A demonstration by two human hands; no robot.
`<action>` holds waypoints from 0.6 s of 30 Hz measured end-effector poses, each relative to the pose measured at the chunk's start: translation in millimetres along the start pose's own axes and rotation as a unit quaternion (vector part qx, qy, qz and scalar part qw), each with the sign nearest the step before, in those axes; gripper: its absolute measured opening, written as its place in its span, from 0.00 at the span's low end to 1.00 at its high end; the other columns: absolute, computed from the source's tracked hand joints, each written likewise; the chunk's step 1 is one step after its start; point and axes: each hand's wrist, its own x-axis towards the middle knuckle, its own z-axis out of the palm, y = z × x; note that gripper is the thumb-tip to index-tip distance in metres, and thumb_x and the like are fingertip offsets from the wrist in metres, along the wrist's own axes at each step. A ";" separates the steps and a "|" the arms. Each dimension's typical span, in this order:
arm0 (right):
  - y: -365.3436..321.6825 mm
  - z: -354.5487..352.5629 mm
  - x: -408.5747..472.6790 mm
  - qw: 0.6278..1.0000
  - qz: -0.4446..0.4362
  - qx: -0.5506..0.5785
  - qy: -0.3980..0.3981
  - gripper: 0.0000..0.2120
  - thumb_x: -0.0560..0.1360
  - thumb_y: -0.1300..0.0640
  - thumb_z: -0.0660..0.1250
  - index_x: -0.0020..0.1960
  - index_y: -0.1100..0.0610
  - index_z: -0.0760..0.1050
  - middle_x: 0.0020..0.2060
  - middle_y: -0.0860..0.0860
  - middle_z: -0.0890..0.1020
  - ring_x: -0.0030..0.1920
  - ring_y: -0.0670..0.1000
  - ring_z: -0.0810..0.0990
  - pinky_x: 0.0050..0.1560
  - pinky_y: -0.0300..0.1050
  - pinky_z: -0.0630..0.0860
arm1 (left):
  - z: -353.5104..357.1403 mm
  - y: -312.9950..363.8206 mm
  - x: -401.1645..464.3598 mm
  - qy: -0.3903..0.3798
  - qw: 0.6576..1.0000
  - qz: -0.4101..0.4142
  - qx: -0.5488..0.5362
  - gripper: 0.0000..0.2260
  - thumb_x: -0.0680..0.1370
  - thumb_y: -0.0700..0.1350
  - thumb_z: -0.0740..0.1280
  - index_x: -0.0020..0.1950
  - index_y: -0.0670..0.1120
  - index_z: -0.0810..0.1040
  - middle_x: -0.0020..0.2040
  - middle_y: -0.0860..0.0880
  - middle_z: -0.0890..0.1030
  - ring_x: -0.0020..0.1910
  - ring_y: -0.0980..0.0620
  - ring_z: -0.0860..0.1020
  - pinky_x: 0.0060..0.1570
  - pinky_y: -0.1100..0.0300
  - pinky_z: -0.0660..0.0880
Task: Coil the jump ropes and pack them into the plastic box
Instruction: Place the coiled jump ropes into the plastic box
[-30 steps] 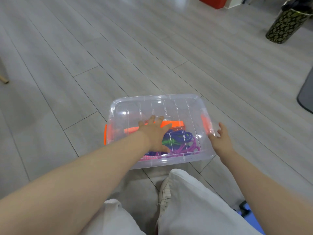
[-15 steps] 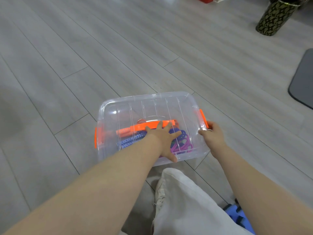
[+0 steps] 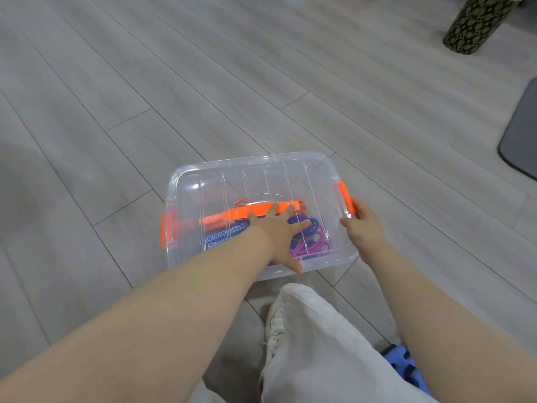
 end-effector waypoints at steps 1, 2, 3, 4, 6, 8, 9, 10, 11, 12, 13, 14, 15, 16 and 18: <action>0.5 0.8 0.2 1.000 -0.003 -0.004 0.006 0.24 0.72 0.69 0.62 0.67 0.54 0.73 0.50 0.52 0.79 0.48 0.53 0.78 0.43 0.41 0.73 | 0.2 0.0 0.5 -0.001 1.000 -0.001 -0.001 0.47 0.67 0.71 0.67 0.77 0.64 0.41 0.79 0.52 0.37 0.77 0.39 0.38 0.65 0.24 0.51; 0.1 1.7 -0.2 1.000 -0.005 -0.002 0.007 0.25 0.72 0.69 0.62 0.67 0.54 0.73 0.50 0.52 0.79 0.48 0.53 0.78 0.43 0.41 0.73 | 0.3 0.1 0.7 -0.001 1.000 -0.002 0.002 0.47 0.67 0.71 0.67 0.77 0.64 0.41 0.79 0.52 0.37 0.77 0.39 0.38 0.65 0.24 0.51; -0.7 2.0 -0.7 1.000 -0.005 -0.002 0.005 0.25 0.73 0.69 0.62 0.67 0.54 0.73 0.50 0.51 0.79 0.48 0.53 0.78 0.43 0.41 0.73 | 0.0 0.2 0.8 0.000 1.000 -0.002 0.006 0.47 0.67 0.71 0.66 0.77 0.64 0.40 0.79 0.52 0.37 0.77 0.39 0.38 0.65 0.24 0.51; -1.3 2.1 -1.0 1.000 -0.005 -0.005 0.004 0.25 0.73 0.69 0.62 0.67 0.54 0.72 0.49 0.51 0.79 0.48 0.53 0.77 0.44 0.42 0.73 | -0.3 0.3 0.8 0.001 1.000 -0.001 0.008 0.47 0.67 0.71 0.66 0.77 0.64 0.40 0.79 0.52 0.37 0.77 0.39 0.37 0.66 0.24 0.51; -1.1 2.5 -0.6 0.999 -0.006 -0.032 0.006 0.24 0.73 0.68 0.61 0.67 0.54 0.72 0.50 0.51 0.78 0.49 0.54 0.78 0.47 0.44 0.73 | 0.1 -0.1 1.6 0.003 1.000 0.001 0.005 0.47 0.68 0.71 0.66 0.77 0.64 0.40 0.79 0.52 0.37 0.77 0.39 0.37 0.66 0.25 0.51; -3.4 5.5 0.7 0.997 0.001 -0.079 0.009 0.23 0.73 0.67 0.60 0.66 0.55 0.71 0.50 0.51 0.78 0.51 0.56 0.78 0.47 0.46 0.72 | 3.4 -1.3 1.6 0.009 1.000 0.004 -0.001 0.47 0.68 0.72 0.66 0.77 0.63 0.41 0.79 0.52 0.37 0.77 0.39 0.37 0.66 0.25 0.50; -5.7 9.0 1.5 0.992 0.010 -0.124 0.014 0.22 0.72 0.67 0.60 0.65 0.56 0.71 0.51 0.52 0.77 0.53 0.58 0.77 0.48 0.48 0.72 | 5.4 -1.9 0.6 0.013 1.000 0.007 -0.005 0.47 0.68 0.71 0.66 0.77 0.63 0.41 0.79 0.52 0.37 0.77 0.40 0.37 0.66 0.25 0.49; -9.9 14.4 1.5 0.979 0.007 -0.200 0.024 0.23 0.71 0.67 0.61 0.66 0.58 0.69 0.54 0.55 0.77 0.56 0.59 0.76 0.52 0.51 0.73 | 7.3 -3.4 -1.4 0.017 1.000 0.010 -0.010 0.46 0.68 0.71 0.65 0.77 0.63 0.41 0.79 0.52 0.37 0.77 0.40 0.36 0.67 0.25 0.47; -13.1 22.3 1.1 0.955 -0.016 -0.292 0.038 0.26 0.70 0.66 0.63 0.69 0.60 0.66 0.61 0.58 0.74 0.62 0.61 0.72 0.59 0.54 0.71 | 8.9 -6.2 -3.1 0.020 0.999 0.018 -0.018 0.45 0.69 0.71 0.65 0.77 0.62 0.42 0.79 0.52 0.37 0.77 0.42 0.36 0.67 0.26 0.46; -16.8 32.4 -1.5 0.931 -0.050 -0.359 0.044 0.32 0.70 0.65 0.64 0.72 0.60 0.61 0.68 0.59 0.69 0.68 0.61 0.66 0.68 0.54 0.65 | 10.2 -10.9 -4.8 0.025 0.999 0.029 -0.029 0.44 0.70 0.70 0.64 0.78 0.61 0.43 0.79 0.52 0.37 0.77 0.43 0.36 0.69 0.28 0.45; -21.5 44.8 -6.4 0.916 -0.092 -0.388 0.034 0.36 0.70 0.64 0.65 0.76 0.59 0.56 0.73 0.59 0.63 0.73 0.60 0.60 0.73 0.53 0.58 | 10.9 -17.6 -7.2 0.035 0.997 0.044 -0.045 0.42 0.72 0.69 0.64 0.78 0.59 0.46 0.79 0.52 0.39 0.77 0.45 0.38 0.70 0.30 0.44; -26.5 58.2 -12.1 0.908 -0.132 -0.397 0.008 0.37 0.72 0.63 0.64 0.77 0.58 0.53 0.76 0.58 0.58 0.76 0.58 0.55 0.75 0.52 0.52 | 12.4 -27.4 -9.4 0.054 0.995 0.062 -0.064 0.40 0.73 0.67 0.63 0.78 0.57 0.49 0.80 0.51 0.42 0.78 0.46 0.41 0.72 0.34 0.45; -30.6 71.9 -17.5 0.900 -0.169 -0.401 -0.022 0.35 0.74 0.61 0.62 0.78 0.57 0.51 0.77 0.57 0.56 0.77 0.57 0.53 0.76 0.51 0.50 | 13.3 -38.1 -13.2 0.084 0.990 0.076 -0.088 0.37 0.75 0.65 0.63 0.78 0.55 0.52 0.80 0.49 0.47 0.78 0.47 0.45 0.74 0.40 0.47; -34.4 84.9 -23.9 0.887 -0.204 -0.412 -0.047 0.33 0.76 0.60 0.60 0.78 0.56 0.52 0.77 0.57 0.56 0.77 0.57 0.54 0.75 0.51 0.50 | 14.9 -50.4 -17.5 0.123 0.982 0.082 -0.119 0.35 0.76 0.62 0.64 0.78 0.52 0.55 0.79 0.48 0.52 0.78 0.46 0.50 0.75 0.45 0.51; -36.8 106.7 -32.5 0.856 -0.268 -0.435 -0.075 0.28 0.79 0.55 0.59 0.77 0.55 0.57 0.77 0.56 0.59 0.76 0.59 0.57 0.74 0.54 0.52 | 20.6 -78.1 -29.5 0.205 0.962 0.042 -0.174 0.32 0.77 0.55 0.65 0.77 0.49 0.57 0.77 0.47 0.60 0.76 0.46 0.57 0.73 0.50 0.55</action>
